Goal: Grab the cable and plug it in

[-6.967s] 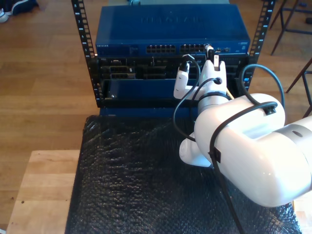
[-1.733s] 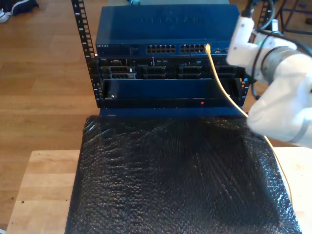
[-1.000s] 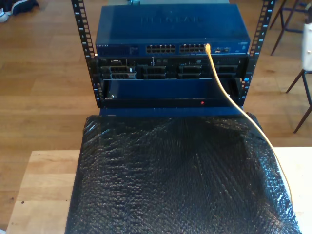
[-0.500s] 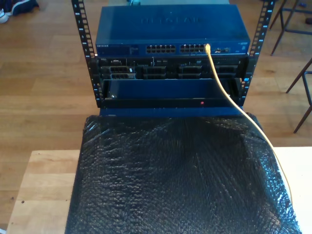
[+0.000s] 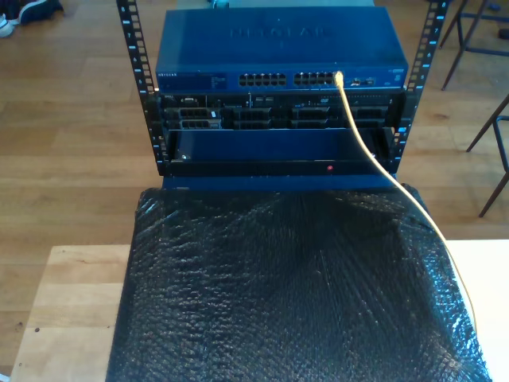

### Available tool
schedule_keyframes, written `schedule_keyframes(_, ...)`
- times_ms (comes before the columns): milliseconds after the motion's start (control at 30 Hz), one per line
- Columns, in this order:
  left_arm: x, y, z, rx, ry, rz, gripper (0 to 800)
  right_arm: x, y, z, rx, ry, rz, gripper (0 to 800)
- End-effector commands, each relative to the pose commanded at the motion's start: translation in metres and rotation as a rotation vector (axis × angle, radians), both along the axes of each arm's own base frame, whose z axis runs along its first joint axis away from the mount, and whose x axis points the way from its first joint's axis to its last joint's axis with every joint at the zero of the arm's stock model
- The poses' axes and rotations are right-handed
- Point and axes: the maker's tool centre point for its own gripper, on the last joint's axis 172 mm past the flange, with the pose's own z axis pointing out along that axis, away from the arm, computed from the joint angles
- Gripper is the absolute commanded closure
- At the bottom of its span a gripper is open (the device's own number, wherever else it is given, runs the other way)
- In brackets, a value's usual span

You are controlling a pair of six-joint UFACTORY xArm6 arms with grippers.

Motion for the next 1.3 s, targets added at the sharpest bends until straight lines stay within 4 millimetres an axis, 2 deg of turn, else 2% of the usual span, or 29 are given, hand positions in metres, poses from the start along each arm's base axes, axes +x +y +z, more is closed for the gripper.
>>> schedule_keyframes(200, 0.000, 0.000, 0.000, 0.000, 0.000, 0.000, 0, -0.066, 0.016, -0.015, 0.065, 0.109, 0.076, 3)
schedule_keyframes(333, 0.000, 0.000, 0.000, 0.000, 0.000, 0.000, 0, -0.094, 0.024, -0.022, 0.081, 0.102, 0.082, 3)
schedule_keyframes(533, 0.000, 0.000, 0.000, 0.000, 0.000, 0.000, 0, -0.123, 0.038, -0.039, 0.110, 0.093, 0.083, 3)
schedule_keyframes(633, 0.000, 0.000, 0.000, 0.000, 0.000, 0.000, 0, -0.129, 0.043, -0.043, 0.115, 0.092, 0.078, 3)
schedule_keyframes(1000, 0.000, 0.000, 0.000, 0.000, 0.000, 0.000, 0, -0.149, 0.084, -0.085, 0.215, 0.103, 0.070, 3)
schedule_keyframes(1300, 0.000, 0.000, 0.000, 0.000, 0.000, 0.000, 0, -0.152, 0.080, -0.105, 0.171, 0.097, 0.052, 3)
